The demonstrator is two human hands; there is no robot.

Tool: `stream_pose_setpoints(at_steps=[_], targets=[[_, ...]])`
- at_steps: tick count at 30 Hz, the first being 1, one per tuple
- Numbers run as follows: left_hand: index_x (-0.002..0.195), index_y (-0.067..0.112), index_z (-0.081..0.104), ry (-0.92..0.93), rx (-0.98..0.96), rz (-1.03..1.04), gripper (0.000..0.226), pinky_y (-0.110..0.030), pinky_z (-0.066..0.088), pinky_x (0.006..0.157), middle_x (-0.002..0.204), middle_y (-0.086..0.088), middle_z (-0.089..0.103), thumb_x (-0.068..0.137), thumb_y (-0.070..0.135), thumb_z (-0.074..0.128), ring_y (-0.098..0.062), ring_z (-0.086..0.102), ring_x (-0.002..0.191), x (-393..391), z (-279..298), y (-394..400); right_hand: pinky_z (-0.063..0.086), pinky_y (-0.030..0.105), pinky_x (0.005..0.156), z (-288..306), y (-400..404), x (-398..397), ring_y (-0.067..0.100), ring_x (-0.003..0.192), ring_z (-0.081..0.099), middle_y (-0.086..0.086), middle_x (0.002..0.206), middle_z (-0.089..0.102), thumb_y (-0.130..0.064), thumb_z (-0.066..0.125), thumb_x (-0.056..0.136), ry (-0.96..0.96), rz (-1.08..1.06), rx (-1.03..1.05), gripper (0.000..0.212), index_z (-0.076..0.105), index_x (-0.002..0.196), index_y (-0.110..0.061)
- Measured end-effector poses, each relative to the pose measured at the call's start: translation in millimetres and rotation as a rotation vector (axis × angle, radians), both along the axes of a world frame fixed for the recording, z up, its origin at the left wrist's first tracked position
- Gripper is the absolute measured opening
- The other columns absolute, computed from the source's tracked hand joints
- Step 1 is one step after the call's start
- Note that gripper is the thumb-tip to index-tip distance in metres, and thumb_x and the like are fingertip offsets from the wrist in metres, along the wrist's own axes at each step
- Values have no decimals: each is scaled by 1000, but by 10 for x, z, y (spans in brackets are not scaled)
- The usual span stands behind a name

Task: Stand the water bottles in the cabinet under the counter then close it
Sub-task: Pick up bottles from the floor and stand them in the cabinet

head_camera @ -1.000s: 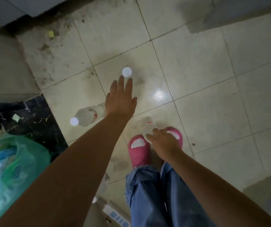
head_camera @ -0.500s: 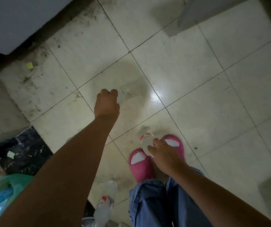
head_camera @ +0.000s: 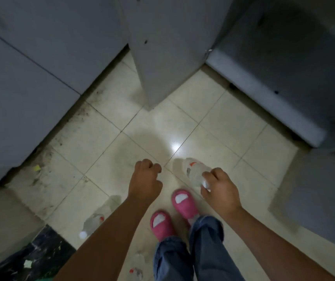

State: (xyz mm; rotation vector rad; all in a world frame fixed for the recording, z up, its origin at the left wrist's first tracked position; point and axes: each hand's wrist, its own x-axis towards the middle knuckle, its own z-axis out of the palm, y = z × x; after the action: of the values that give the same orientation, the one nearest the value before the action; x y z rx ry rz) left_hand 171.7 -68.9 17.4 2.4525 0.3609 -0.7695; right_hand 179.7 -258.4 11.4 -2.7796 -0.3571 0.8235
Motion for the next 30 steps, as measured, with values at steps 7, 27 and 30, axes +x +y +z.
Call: stream_pose_setpoints(at_steps=[7, 27, 30], targets=[[81, -5, 71, -186, 3, -384, 34, -35, 55, 54, 78, -24, 66, 49, -14, 76, -43, 63, 77, 1097, 934, -758, 55, 32, 49, 1060, -759, 911, 35, 71, 67, 20, 78, 66, -6, 81, 57, -47, -193, -31, 34, 71, 89, 2], [119, 8, 57, -276, 64, -688, 38, -29, 41, 93, 120, -16, 53, 82, 12, 61, -29, 46, 119, 4060, -368, -2097, 47, 32, 88, -188, -1844, 3408, 33, 113, 54, 15, 129, 49, -23, 57, 88, -44, -520, -53, 40, 52, 125, -9], [119, 11, 59, -336, 78, -668, 38, -28, 43, 90, 120, -16, 59, 81, 13, 62, -29, 53, 116, 4363, -760, -2104, 47, 32, 84, -630, -1886, 3645, 34, 111, 55, 16, 120, 53, -23, 60, 85, -79, -505, -25, 41, 55, 121, -6]])
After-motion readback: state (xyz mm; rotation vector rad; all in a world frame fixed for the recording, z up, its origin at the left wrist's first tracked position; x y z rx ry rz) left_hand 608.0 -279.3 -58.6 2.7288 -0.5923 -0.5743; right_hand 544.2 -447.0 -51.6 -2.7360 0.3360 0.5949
